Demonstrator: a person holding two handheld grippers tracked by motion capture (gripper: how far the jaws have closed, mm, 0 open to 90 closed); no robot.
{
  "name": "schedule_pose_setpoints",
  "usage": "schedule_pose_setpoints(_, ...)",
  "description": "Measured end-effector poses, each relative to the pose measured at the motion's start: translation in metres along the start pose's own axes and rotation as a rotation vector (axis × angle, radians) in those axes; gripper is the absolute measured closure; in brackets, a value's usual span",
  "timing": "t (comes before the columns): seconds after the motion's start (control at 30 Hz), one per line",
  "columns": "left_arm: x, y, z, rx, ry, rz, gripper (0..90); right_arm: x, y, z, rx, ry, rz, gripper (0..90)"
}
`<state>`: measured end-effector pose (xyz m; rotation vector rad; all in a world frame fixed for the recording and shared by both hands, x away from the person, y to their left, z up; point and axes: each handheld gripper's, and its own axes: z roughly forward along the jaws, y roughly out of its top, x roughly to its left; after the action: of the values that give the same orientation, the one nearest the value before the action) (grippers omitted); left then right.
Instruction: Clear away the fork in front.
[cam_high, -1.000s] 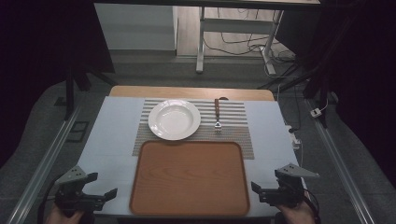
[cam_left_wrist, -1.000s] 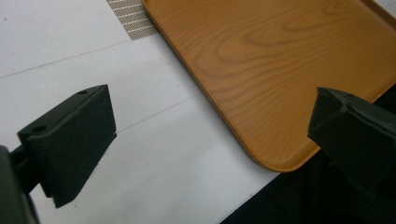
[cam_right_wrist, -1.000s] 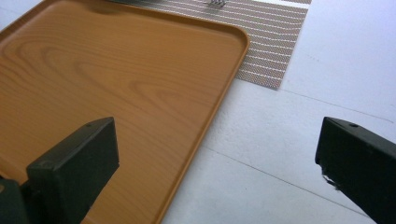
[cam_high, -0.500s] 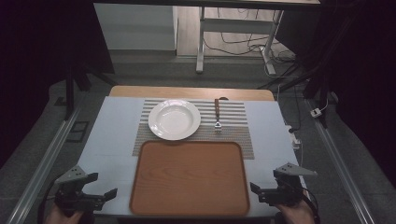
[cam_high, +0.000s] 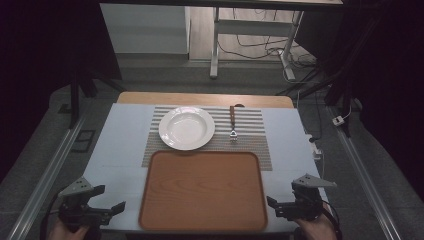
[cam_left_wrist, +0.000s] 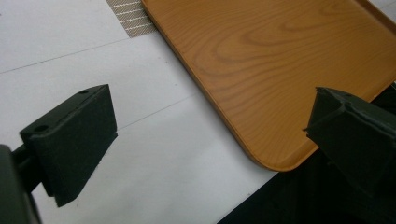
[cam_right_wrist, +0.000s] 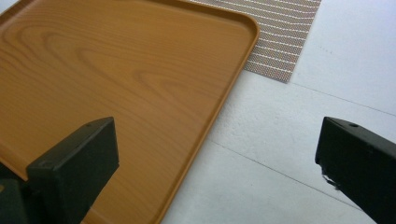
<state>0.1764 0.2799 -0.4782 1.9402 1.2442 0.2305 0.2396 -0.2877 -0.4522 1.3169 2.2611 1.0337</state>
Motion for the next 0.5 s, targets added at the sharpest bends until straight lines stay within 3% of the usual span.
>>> schedule_pose_setpoints(0.3, 0.0, 0.0, 0.0, 0.002, 0.001, -0.002, 1.8, 0.004, 0.002, 0.001, 0.003, -0.003, -0.029, 0.0)
schedule_pose_setpoints(0.5, 0.0, 0.0, 0.0, 0.002, 0.0, -0.004, 1.9, 0.011, 0.005, 0.004, 0.028, -0.024, -0.097, 0.0)
